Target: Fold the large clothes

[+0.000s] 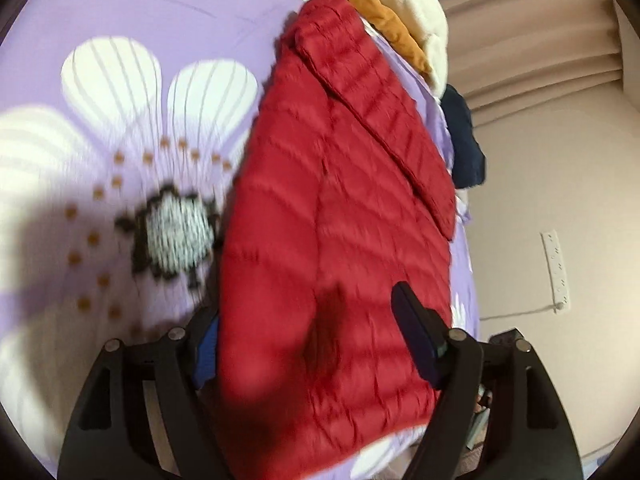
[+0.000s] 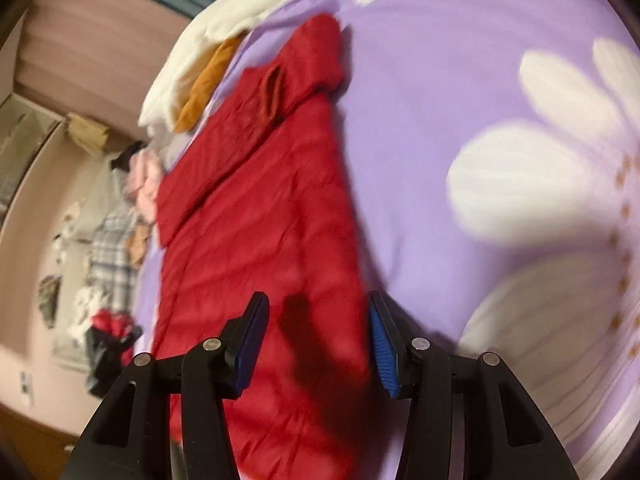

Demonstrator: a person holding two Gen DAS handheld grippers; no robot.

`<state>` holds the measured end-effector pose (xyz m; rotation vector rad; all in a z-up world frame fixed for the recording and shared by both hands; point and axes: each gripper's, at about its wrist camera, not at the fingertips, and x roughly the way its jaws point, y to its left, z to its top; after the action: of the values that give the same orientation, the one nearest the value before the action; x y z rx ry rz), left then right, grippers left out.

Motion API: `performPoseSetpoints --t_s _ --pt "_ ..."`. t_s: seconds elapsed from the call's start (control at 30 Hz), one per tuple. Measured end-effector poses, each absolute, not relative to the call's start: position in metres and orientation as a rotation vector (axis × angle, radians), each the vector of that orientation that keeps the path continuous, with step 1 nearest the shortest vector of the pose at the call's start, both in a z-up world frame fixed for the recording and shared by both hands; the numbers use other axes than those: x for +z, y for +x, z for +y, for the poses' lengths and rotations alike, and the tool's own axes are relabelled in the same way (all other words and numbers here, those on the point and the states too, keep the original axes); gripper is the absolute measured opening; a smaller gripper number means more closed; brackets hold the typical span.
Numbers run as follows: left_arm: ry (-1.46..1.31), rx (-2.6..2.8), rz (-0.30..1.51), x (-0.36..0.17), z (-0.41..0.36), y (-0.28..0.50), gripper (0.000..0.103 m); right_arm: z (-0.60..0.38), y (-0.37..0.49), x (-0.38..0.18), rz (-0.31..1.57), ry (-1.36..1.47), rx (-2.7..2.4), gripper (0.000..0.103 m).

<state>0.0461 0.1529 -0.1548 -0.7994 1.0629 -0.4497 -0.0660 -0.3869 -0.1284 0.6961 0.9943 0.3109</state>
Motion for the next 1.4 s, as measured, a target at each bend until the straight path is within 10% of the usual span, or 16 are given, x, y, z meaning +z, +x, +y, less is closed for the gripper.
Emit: performPoseSetpoints --t_s 0.3,0.77,1.4 --pt "-0.839 -0.505 1.059 -0.158 0.143 0.002 0.073 -0.375 -0.092 -0.136 1.019 0.766 0.414 0.048" --pt "-0.847 -0.400 1.094 -0.173 0.141 0.003 0.020 -0.362 -0.093 -0.134 0.971 0.678 0.351 0.031" --pt "-0.748 -0.595 0.825 -0.084 0.132 -0.024 0.013 -0.350 -0.125 -0.067 0.728 0.596 0.445 0.018"
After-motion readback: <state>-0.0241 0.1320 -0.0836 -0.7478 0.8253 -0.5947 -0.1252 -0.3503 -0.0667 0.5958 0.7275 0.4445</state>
